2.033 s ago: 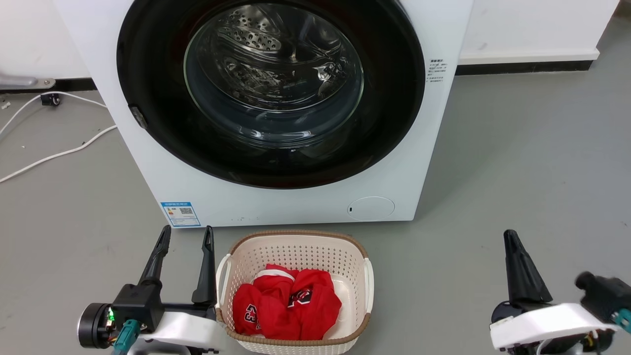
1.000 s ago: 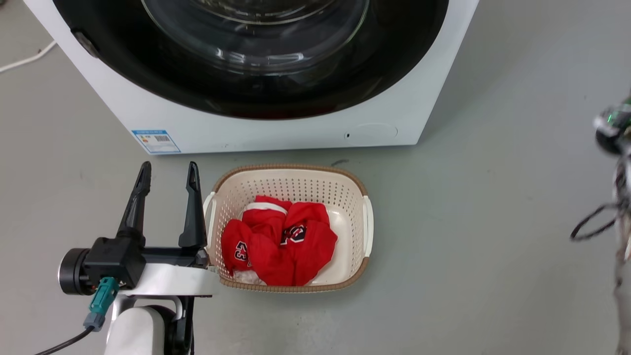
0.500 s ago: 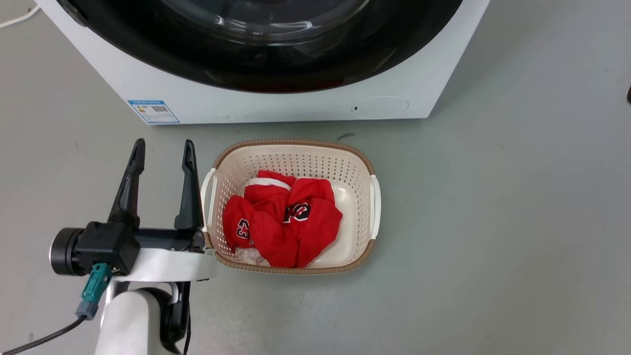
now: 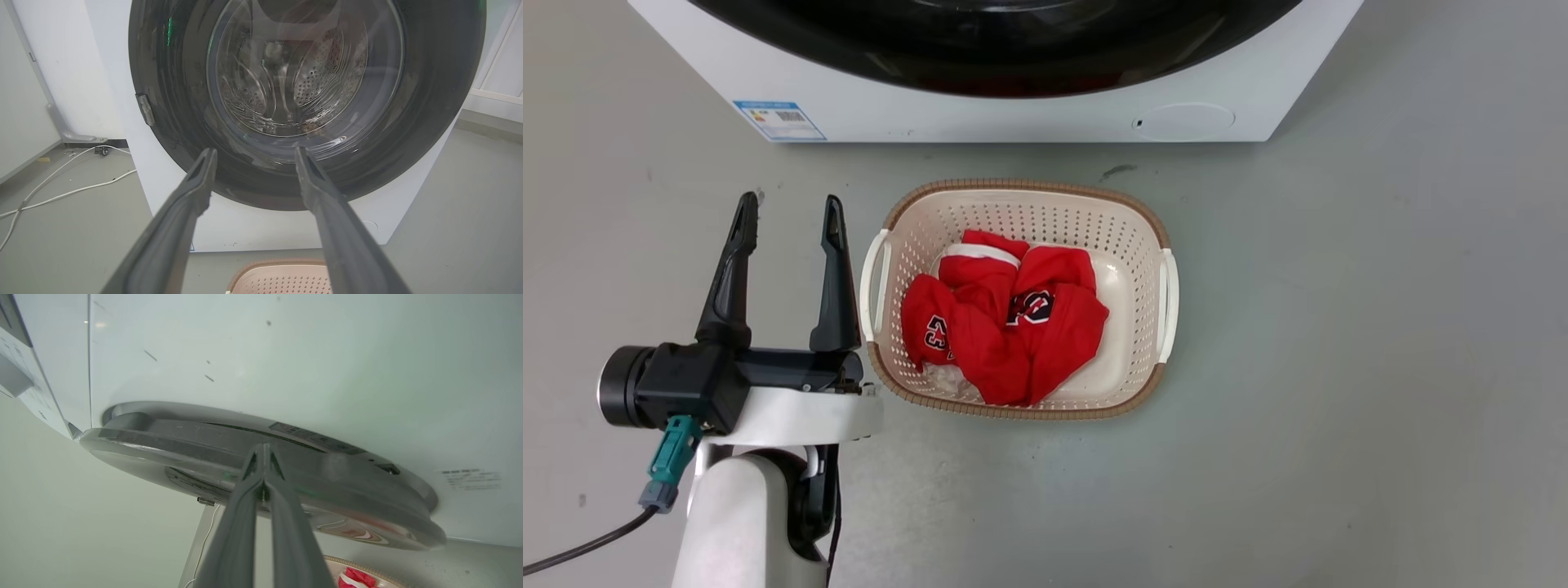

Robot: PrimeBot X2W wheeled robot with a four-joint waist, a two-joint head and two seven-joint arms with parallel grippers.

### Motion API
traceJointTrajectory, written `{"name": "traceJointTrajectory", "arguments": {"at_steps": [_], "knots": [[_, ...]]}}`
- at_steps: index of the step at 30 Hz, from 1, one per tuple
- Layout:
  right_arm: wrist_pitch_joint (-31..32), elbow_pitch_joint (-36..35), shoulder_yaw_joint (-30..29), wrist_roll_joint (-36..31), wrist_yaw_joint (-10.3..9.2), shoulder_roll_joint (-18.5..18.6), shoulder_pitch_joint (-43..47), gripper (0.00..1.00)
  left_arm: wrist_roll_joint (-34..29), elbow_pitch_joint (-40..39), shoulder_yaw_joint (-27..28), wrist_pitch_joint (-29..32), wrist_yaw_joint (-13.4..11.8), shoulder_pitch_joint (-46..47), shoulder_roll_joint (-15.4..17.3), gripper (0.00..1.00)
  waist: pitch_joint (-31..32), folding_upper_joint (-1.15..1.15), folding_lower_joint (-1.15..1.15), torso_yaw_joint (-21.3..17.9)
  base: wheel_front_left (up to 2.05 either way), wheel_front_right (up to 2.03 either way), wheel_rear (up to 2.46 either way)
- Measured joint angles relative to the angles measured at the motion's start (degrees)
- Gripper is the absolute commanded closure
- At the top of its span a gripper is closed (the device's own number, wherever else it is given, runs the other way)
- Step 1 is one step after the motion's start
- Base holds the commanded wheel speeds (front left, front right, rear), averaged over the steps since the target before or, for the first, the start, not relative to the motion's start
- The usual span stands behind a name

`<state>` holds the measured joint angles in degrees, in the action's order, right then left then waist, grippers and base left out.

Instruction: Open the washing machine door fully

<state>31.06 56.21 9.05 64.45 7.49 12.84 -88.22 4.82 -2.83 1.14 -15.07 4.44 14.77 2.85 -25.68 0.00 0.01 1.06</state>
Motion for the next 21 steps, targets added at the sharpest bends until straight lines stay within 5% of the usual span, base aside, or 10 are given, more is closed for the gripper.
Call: {"name": "traceJointTrajectory", "arguments": {"at_steps": [10, 21], "knots": [[-0.6, 3.1, -1.9, -3.1, 0.0, -0.9, -3.1, 1.0, 0.3, 0.1, -0.8, 0.0, -0.2, 1.8, 0.0, 0.0, -3.0, 0.0, 0.0, 0.8, 0.0, 0.0, 0.0], [6.6, -0.5, -5.3, -0.9, -0.09, -2.7, -2.0, 1.0, 0.5, 0.9, -1.2, 0.0, -0.2, 2.0, 0.0, 0.0, -3.0, 0.0, 0.0, 0.6, 0.0, 0.0, 0.0]]}}
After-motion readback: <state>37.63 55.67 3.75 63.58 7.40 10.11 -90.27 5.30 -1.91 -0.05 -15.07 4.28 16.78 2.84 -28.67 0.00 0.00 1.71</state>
